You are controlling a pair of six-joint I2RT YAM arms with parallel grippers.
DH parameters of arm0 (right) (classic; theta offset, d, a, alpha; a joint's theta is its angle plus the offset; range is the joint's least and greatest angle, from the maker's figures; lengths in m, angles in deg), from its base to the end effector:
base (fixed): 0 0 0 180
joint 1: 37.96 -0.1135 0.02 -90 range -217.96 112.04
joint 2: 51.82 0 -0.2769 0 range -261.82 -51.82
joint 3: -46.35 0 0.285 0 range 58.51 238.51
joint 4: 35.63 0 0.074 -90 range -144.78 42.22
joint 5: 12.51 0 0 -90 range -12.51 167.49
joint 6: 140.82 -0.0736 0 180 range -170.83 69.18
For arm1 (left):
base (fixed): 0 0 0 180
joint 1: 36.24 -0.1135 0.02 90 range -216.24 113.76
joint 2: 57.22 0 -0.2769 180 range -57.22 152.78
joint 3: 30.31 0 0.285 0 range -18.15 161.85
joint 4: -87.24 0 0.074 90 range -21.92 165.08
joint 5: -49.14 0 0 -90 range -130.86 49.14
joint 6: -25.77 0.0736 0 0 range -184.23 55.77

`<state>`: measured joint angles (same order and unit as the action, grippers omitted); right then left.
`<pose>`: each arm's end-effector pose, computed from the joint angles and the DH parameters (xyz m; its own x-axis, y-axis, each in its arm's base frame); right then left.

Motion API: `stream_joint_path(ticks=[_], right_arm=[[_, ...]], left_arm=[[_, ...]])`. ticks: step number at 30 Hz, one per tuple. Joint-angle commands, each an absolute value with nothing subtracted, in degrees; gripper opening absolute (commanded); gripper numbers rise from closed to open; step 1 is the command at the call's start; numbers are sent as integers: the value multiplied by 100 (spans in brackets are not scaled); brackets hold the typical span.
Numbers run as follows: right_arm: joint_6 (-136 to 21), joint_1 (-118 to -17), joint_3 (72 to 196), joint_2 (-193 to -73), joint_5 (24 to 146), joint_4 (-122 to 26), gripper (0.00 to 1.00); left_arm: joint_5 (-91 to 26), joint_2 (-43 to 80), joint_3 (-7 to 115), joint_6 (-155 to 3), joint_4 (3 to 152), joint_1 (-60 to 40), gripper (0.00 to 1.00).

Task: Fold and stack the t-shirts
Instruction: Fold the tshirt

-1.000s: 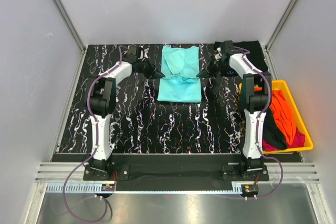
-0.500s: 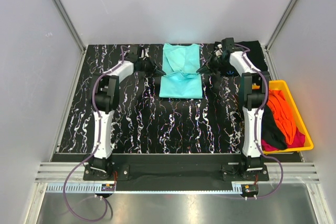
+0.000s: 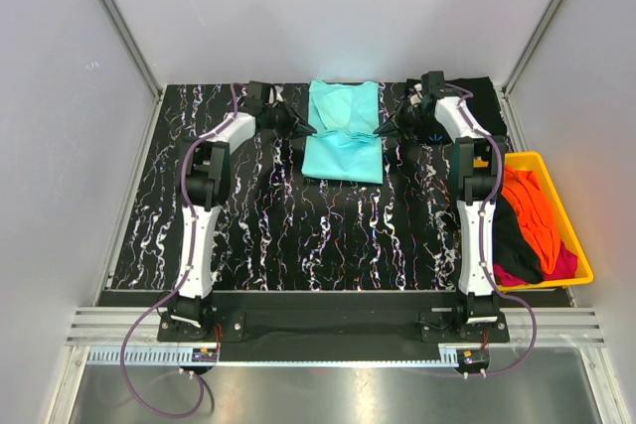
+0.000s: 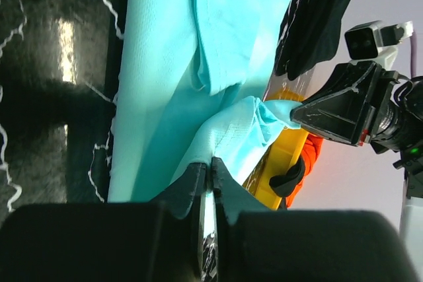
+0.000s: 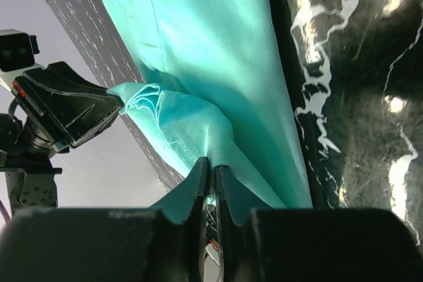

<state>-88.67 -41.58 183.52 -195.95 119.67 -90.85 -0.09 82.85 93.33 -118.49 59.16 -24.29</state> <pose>0.5830 0.0864 0.1275 -0.9176 0.3976 -0.0041 0.2577 0.6026 0.7553 0.5753 -0.1709 0.1197 -0.8977 -0.4383 -0.0450 -0.1990 0.4943 -0.8462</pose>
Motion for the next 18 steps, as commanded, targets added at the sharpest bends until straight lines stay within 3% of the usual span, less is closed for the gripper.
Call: stream_joint_path(ticks=[1, 9, 15, 18], right_arm=[[-8976, -4042, 18796, -19850, 12153, -9172, 16], [-9029, -3867, 20018, -20535, 12293, -9454, 42], [-9091, -3647, 20695, -20783, 12460, -9559, 48], [-8889, -3603, 20564, -20511, 12399, -9726, 50]], left_arm=[[212, 8490, 9611, -12031, 6251, -2481, 12], [-25, 8534, 9751, -11970, 6287, -2586, 29], [-421, 8333, 10208, -11170, 5514, -2710, 49], [-492, 7999, 10103, -10810, 5285, -2710, 54]])
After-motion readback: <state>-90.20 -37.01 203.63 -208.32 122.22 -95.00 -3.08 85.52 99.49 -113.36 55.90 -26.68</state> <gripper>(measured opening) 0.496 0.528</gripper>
